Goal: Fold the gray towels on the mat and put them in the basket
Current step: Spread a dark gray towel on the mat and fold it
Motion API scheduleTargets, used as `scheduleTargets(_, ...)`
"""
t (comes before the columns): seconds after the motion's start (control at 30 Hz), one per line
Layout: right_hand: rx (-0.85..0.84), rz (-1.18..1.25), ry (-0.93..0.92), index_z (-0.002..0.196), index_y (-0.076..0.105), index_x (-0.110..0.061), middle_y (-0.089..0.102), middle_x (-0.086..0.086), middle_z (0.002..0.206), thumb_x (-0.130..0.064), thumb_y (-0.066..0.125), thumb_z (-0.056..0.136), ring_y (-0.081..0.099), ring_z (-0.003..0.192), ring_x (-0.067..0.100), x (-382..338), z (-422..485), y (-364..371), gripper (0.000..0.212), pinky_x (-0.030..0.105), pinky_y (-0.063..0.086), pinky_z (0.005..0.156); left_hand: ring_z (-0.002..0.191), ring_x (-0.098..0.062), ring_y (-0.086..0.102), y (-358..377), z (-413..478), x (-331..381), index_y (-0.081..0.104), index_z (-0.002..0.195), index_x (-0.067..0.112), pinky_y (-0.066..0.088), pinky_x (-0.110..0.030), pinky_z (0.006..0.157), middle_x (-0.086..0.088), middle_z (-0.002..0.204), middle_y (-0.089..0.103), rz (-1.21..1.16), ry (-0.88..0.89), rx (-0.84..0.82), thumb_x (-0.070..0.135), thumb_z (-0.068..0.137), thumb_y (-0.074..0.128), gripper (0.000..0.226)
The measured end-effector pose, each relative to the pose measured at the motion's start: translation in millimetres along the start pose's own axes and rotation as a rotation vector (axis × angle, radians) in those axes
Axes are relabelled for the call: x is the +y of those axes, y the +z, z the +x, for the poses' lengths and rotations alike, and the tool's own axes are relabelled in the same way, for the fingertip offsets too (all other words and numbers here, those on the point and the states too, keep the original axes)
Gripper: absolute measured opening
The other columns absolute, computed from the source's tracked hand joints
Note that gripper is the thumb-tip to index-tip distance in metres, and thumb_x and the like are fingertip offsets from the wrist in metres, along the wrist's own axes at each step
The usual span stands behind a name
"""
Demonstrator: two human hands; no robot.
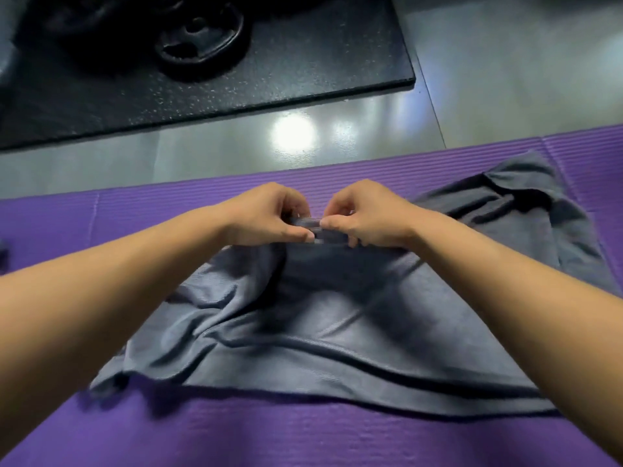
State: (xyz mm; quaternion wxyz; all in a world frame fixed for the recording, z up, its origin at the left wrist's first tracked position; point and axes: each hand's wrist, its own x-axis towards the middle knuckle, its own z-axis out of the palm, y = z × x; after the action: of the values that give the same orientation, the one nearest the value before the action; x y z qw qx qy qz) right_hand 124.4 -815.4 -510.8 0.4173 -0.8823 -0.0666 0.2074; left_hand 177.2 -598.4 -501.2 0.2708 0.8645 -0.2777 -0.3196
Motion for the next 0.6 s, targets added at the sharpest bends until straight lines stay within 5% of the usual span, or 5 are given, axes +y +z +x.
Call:
scheduleTargets(0.17,0.158,0.015,0.094,0.085,0.069,-0.02,0.069,-0.003,0.071,-0.024,0.071,0.092,0.069,0.058,0.015,5.3,6.7,5.7,0.008,0.035,0.057,0.063,0.056,-0.014,0.037,-28.9,-23.3,-29.7,0.055,0.074,0.002,0.032,-0.033,0.058,0.0,0.06,0.045,0.144,-0.141,-0.059,0.048,0.086,0.077,0.052)
scheduleTargets(0.33,0.351,-0.213,0.226,0.083,0.064,-0.023,0.067,-0.005,0.083,-0.027,0.07,0.09,0.064,0.088,0.022,14.0,18.5,0.9,0.01,0.031,0.044,0.074,0.051,-0.01,0.043,-68.8,-72.4,-77.7,0.06,0.069,0.01,0.036,-0.03,0.057,0.007,0.054,0.053,0.176,-0.287,-0.025,0.05,0.086,0.075,0.046)
scheduleTargets(0.43,0.3,-0.365,0.339,0.091,0.068,-0.024,0.071,0.003,0.1,-0.027,0.07,0.09,0.064,0.103,0.028,3.7,25.9,1.5,0.004,0.036,0.049,0.082,0.052,-0.009,0.045,-84.4,-101.8,-107.6,0.064,0.073,0.011,0.038,-0.029,0.057,0.008,0.056,0.056,0.191,-0.305,-0.027,0.047,0.086,0.076,0.04)
scheduleTargets(0.5,0.229,-0.449,0.348,0.112,0.07,-0.024,0.071,0.003,0.116,-0.028,0.07,0.089,0.063,0.114,0.028,-21.9,32.8,10.2,0.023,0.038,0.051,0.092,0.055,-0.008,0.046,-87.7,-119.0,-122.5,0.065,0.075,0.013,0.038,-0.025,0.056,0.009,0.059,0.057,0.15,-0.281,-0.027,0.039,0.088,0.076,0.032)
scheduleTargets(0.6,0.115,-0.439,0.127,0.13,0.064,-0.024,0.069,-0.004,0.126,-0.031,0.068,0.091,0.062,0.118,0.018,-89.5,44.9,39.8,0.04,0.031,0.047,0.101,0.057,-0.004,0.047,-79.1,-136.8,-135.7,0.068,0.082,0.012,0.039,-0.02,0.056,0.01,0.064,0.059,-0.104,-0.191,0.004,0.025,0.091,0.076,0.018)
